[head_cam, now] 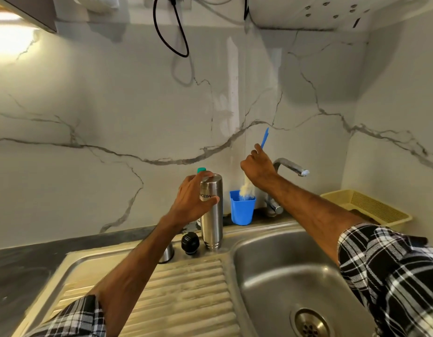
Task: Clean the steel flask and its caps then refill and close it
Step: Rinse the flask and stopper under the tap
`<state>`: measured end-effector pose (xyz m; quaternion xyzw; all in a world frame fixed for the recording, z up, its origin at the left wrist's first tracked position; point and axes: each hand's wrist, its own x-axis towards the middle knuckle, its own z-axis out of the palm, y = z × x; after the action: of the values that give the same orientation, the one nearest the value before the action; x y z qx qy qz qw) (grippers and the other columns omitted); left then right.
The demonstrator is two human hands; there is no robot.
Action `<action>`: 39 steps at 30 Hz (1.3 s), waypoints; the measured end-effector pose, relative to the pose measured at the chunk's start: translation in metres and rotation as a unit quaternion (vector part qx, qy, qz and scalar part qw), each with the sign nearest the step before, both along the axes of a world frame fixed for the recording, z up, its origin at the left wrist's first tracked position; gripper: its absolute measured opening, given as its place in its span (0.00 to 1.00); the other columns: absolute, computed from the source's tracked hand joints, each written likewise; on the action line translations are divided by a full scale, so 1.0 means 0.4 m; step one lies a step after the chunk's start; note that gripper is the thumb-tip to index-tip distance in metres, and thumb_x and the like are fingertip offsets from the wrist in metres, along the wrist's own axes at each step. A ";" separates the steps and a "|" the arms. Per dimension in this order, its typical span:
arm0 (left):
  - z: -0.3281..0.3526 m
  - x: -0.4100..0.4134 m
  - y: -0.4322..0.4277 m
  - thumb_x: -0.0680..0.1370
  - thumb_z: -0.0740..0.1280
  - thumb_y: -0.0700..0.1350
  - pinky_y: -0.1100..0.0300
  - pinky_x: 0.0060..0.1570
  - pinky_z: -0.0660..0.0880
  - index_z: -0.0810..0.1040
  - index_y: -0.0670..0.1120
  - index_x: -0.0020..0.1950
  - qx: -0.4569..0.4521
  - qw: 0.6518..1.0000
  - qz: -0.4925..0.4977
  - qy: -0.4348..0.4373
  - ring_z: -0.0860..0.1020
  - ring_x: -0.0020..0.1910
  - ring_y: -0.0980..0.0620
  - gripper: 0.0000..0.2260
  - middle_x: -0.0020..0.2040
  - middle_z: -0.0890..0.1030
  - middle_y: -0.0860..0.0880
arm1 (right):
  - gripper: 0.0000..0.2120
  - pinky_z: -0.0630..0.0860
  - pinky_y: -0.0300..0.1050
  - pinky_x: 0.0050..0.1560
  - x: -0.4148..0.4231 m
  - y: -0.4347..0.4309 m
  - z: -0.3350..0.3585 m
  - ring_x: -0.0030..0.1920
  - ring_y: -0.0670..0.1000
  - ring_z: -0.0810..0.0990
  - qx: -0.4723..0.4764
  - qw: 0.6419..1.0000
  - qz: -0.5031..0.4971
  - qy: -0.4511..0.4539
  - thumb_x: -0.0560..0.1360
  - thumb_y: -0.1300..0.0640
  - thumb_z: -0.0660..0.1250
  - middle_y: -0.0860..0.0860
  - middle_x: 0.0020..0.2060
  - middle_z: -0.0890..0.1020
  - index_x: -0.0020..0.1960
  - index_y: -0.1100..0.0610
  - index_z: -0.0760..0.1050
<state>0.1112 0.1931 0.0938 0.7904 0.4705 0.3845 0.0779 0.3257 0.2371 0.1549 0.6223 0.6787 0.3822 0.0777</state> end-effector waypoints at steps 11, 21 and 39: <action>0.007 0.027 0.009 0.71 0.79 0.50 0.43 0.66 0.74 0.63 0.49 0.75 -0.024 0.999 0.010 -0.040 0.76 0.64 0.44 0.38 0.68 0.76 0.44 | 0.10 0.48 0.65 0.77 0.057 0.008 0.013 0.67 0.57 0.74 0.018 0.997 0.026 -0.067 0.78 0.58 0.70 0.55 0.59 0.82 0.58 0.55 0.77; 0.023 -0.003 -0.012 0.70 0.80 0.50 0.72 0.43 0.69 0.68 0.43 0.70 -0.028 0.996 0.036 -0.081 0.76 0.52 0.54 0.34 0.62 0.77 0.46 | 0.24 0.45 0.64 0.76 0.033 -0.079 0.014 0.74 0.58 0.63 0.042 0.989 0.137 0.039 0.73 0.53 0.71 0.59 0.70 0.71 0.67 0.57 0.72; 0.162 0.052 -0.269 0.62 0.84 0.46 0.56 0.53 0.81 0.69 0.48 0.65 0.024 0.963 -0.122 -0.237 0.78 0.55 0.61 0.37 0.59 0.77 0.57 | 0.40 0.76 0.64 0.63 0.019 -0.401 -0.095 0.59 0.72 0.79 -0.285 0.019 0.097 0.954 0.75 0.36 0.69 0.74 0.60 0.76 0.71 0.65 0.64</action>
<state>0.1318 0.0857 0.1587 0.7294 0.3294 0.5599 0.2145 0.3333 0.0767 0.1170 0.2887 0.2564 -0.7717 -0.5055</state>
